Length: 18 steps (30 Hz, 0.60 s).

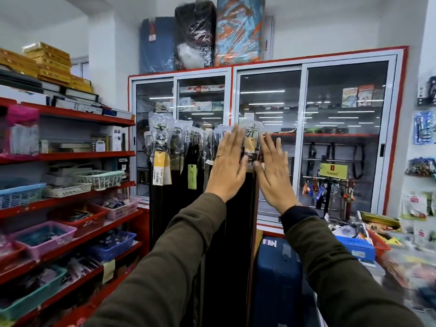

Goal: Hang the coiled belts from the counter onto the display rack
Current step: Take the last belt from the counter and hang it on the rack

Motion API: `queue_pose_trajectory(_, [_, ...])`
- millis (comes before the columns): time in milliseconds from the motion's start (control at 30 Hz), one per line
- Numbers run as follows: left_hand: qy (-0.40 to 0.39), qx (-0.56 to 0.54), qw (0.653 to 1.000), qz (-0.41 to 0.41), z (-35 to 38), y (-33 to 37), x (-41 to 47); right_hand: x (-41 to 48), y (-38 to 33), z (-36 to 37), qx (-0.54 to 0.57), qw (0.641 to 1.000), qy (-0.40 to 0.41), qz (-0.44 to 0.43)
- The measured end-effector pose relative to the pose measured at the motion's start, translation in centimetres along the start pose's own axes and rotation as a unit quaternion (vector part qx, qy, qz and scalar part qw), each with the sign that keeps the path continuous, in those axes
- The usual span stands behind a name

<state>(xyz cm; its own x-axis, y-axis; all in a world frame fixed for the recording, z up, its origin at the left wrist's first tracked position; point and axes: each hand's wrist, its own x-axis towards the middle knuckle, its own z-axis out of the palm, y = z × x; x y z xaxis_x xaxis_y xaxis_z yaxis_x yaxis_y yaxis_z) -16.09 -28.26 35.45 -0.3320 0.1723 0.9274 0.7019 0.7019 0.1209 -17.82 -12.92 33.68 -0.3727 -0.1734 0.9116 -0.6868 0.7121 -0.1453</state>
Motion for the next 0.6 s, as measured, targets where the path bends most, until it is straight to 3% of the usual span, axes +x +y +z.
queue_pose_trajectory(133, [-0.069,0.132,0.988,0.048,0.7,-2.1,0.8,1.7,1.5,1.1,-0.092,0.995,-0.032,-0.025])
queue_pose_trajectory(333, [-0.106,0.165,0.981,0.01,1.5,-5.1,1.3,3.3,2.7,3.1,-0.123,0.989,-0.071,-0.033])
queue_pose_trajectory(467, [-0.098,0.172,0.98,0.02,1.2,-5.4,1.2,3.1,2.4,3.6,-0.122,0.991,-0.048,-0.024])
queue_pose_trajectory(600, [-0.051,0.182,0.981,0.044,-0.8,-5.2,0.5,2.3,0.2,4.5,-0.134,0.989,0.06,0.011])
